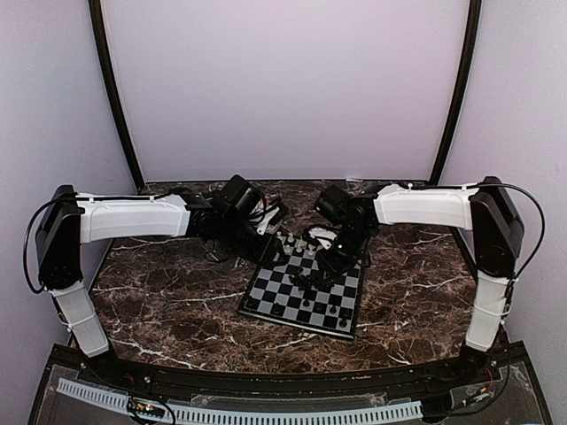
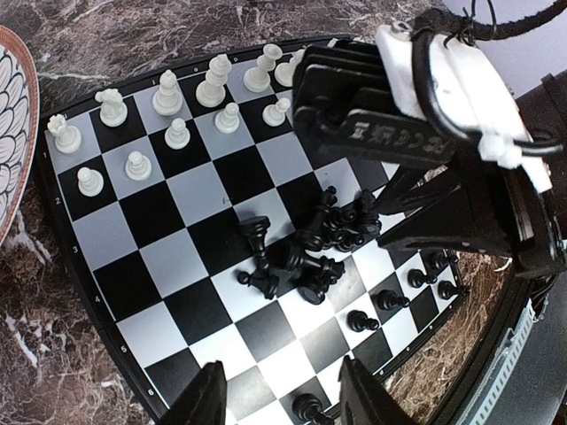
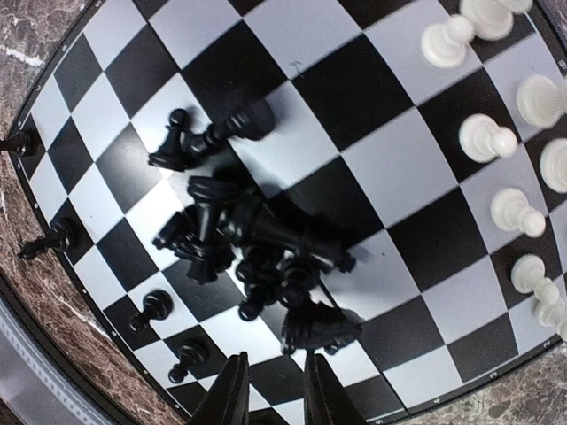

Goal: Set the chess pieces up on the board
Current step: Pick up the pawn from the chessboard.

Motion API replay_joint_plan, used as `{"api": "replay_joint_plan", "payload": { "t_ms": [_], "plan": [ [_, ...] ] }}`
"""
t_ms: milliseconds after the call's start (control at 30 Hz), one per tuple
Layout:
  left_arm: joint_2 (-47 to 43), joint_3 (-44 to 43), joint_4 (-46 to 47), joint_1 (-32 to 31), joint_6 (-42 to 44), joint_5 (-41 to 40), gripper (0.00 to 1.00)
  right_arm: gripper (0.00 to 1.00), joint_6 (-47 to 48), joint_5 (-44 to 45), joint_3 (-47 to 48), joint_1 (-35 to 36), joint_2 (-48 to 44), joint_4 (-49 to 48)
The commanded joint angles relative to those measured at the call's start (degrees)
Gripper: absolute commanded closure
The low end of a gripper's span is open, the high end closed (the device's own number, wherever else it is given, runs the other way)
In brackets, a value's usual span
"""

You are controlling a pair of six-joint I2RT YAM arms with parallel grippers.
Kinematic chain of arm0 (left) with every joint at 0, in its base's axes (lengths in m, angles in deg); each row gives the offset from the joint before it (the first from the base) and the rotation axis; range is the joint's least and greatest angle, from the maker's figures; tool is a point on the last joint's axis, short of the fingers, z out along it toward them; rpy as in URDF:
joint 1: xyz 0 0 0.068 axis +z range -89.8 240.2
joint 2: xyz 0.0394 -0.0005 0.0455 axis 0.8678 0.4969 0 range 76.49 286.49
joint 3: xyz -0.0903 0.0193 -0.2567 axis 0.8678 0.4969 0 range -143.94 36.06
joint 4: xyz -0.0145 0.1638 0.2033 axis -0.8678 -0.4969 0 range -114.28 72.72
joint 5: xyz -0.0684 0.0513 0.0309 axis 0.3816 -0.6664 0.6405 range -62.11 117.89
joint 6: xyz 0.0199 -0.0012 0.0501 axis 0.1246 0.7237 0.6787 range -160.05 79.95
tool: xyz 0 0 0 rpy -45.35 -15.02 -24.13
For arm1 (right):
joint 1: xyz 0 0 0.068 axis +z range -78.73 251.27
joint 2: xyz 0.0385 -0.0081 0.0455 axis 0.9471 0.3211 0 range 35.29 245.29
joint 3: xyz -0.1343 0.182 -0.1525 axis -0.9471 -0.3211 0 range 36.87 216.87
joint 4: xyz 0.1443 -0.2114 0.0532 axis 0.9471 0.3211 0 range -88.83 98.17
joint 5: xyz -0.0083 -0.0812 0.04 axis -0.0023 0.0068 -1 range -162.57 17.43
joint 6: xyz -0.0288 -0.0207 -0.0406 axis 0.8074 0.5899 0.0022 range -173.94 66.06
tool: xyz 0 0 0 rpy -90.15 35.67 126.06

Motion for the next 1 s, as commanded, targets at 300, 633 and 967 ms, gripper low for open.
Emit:
{"api": "replay_joint_plan", "payload": {
  "t_ms": [300, 633, 967],
  "plan": [
    [-2.7, 1.9, -1.9, 0.1, -0.1, -0.9, 0.54, 0.83, 1.4, 5.3, 8.0, 4.2, 6.5, 2.2],
    [-2.9, 1.9, -2.0, 0.2, -0.1, -1.4, 0.54, 0.82, 1.3, 7.8, 9.0, 4.4, 8.0, 2.7],
    [-2.6, 1.6, -2.1, 0.2, 0.2, -1.3, 0.54, 0.83, 1.2, 8.0, 11.3, 4.4, 10.3, 2.5]
  ]
}}
